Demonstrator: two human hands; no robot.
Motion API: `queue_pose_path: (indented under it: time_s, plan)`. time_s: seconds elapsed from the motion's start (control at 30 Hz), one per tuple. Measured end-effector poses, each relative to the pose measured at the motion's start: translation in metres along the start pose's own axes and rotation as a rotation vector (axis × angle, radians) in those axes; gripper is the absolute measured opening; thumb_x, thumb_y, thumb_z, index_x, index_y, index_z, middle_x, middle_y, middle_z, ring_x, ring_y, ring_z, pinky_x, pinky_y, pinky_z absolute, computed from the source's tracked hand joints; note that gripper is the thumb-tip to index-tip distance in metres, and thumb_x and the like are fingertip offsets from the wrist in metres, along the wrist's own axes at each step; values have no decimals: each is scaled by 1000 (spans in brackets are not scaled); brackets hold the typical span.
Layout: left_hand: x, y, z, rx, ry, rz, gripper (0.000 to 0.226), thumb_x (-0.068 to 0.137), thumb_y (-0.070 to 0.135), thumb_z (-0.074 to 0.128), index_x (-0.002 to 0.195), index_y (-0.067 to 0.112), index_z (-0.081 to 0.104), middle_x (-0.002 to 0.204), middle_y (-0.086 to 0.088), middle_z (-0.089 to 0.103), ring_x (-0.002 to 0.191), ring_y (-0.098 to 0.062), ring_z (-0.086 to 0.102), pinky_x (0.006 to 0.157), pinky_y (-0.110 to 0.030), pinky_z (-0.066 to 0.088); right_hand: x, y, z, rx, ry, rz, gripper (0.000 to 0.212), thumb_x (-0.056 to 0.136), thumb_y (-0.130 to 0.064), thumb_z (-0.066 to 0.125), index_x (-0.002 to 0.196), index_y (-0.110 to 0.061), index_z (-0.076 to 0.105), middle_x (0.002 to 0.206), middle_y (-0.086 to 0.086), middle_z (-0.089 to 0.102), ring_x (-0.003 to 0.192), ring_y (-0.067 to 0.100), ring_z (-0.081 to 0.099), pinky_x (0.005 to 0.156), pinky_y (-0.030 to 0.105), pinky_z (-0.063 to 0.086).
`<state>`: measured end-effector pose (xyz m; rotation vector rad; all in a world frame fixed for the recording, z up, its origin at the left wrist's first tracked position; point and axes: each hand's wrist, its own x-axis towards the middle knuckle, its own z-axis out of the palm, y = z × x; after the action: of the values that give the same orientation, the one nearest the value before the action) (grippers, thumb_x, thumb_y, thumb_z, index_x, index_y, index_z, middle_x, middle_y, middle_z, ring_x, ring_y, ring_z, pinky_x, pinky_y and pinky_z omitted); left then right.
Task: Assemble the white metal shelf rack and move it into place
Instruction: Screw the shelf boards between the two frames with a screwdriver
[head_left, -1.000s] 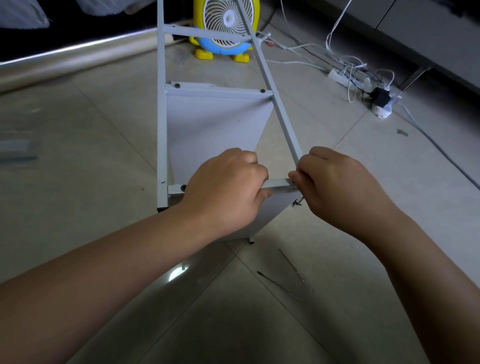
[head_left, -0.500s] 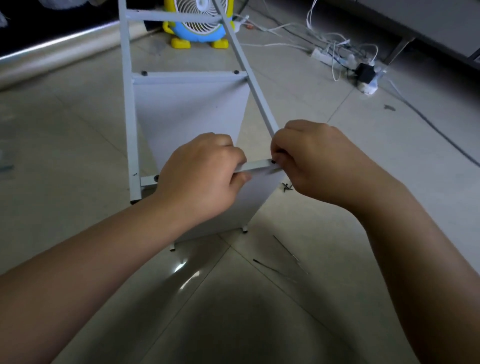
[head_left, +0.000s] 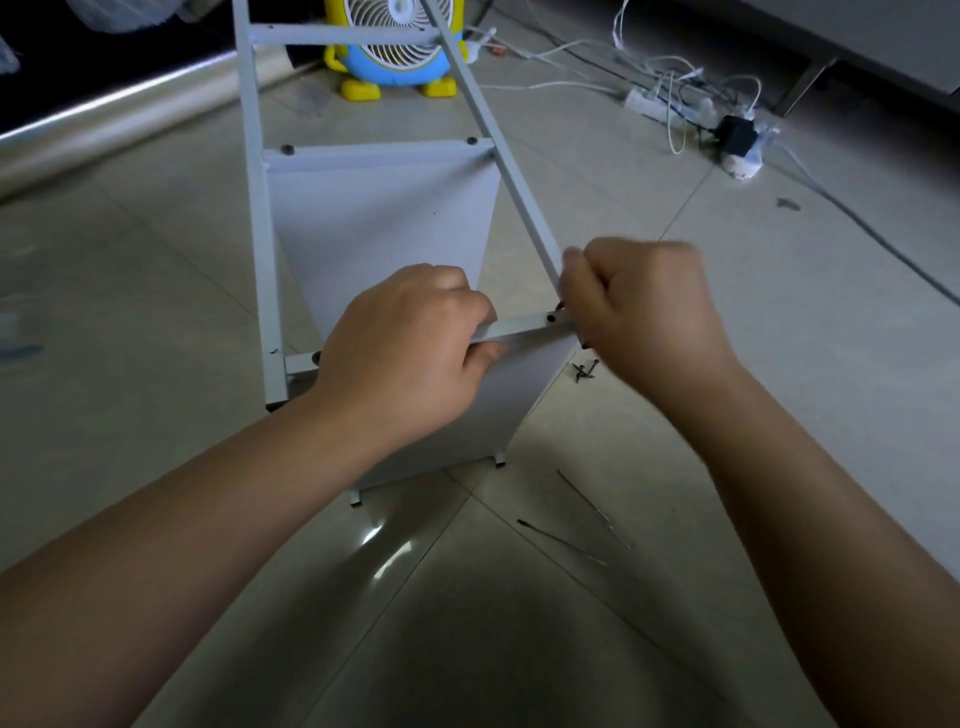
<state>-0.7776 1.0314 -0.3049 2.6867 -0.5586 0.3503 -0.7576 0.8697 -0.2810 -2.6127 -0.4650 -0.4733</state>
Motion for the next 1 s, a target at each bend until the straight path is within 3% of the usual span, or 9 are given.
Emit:
queue_pose_path:
  time_s: [0.1,0.17,0.3,0.43,0.57,0.83,0.9,1.0]
  plan:
    - [1,-2,-1,9,1,19,21,77,24,68,71,4,70,65,-9,59,60,-15,39,54,-9,17,13,1,-17,43,-25,16,39,88,-22,38,50,-14,33,44,-4,31,40,9,27,43,16,23]
    - [1,-1,-1,4,-6,16,20,75,24,69,69,5,69,63,-8,58,60,-14,38,52,-10,17,14,-1,-22,-13,-166,-58,35,93,-24,41,59,-14,37,50,-12,30,44,3,28,47,12,27]
    - [-1,1,0,-6,-4,-6,19,75,21,73,69,4,68,64,-8,57,60,-17,40,51,-22,27,7,4,-19,-80,-481,-77,22,95,-23,44,81,-7,52,64,-5,43,58,9,40,58,26,35]
    - [0,0,-2,-1,-8,8,20,75,22,68,67,4,67,64,-8,57,60,-16,38,50,-16,21,7,9,-27,-56,-466,-117,14,90,-15,52,83,-5,58,69,-1,52,61,7,45,59,15,34]
    - [0,-1,-1,1,-24,3,23,77,25,64,66,4,67,63,-8,57,58,-17,41,54,-10,18,9,9,-36,-55,-403,-198,15,80,-11,54,78,-2,65,68,9,62,60,22,55,57,16,37]
    - [0,0,-1,17,-33,17,28,74,29,57,66,5,69,61,-8,59,55,-19,49,58,-8,20,12,-3,-35,-116,-460,-229,23,77,-9,47,76,-1,69,68,12,62,60,22,53,56,22,39]
    - [-1,-1,-1,17,-26,20,24,76,26,61,67,4,69,62,-9,59,56,-19,48,58,-8,20,14,-8,-34,-186,-479,-228,21,86,-8,48,83,-3,68,78,11,61,71,24,55,65,32,45]
    - [-2,0,0,6,1,30,19,75,21,68,67,4,69,62,-9,58,58,-14,40,56,-9,20,14,-15,-32,-280,-524,-225,18,89,-7,47,93,-8,65,86,5,53,82,21,54,75,31,46]
